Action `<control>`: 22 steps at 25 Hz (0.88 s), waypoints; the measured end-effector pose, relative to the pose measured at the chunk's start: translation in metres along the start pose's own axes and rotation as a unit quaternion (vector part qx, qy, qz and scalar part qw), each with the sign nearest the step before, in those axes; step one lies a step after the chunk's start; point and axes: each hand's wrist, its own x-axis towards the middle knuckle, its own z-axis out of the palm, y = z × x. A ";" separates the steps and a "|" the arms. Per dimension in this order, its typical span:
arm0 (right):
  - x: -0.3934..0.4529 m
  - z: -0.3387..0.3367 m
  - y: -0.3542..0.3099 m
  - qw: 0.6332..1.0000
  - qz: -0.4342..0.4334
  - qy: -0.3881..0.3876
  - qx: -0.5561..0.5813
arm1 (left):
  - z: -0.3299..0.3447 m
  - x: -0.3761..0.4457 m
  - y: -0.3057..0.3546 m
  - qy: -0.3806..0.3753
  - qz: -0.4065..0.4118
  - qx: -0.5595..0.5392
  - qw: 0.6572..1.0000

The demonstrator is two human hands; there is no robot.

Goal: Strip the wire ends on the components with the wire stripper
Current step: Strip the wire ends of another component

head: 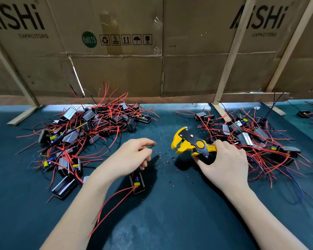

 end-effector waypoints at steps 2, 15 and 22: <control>-0.001 0.000 -0.001 1.000 -0.007 0.005 0.003 | -0.008 -0.003 -0.001 0.012 0.008 -0.048 0.999; -0.003 -0.001 -0.008 0.999 -0.020 0.024 -0.016 | 0.011 -0.007 0.001 0.020 0.066 -0.060 0.996; -0.006 0.000 -0.011 0.998 -0.039 0.032 -0.022 | 0.018 -0.007 0.004 0.022 0.054 -0.086 0.995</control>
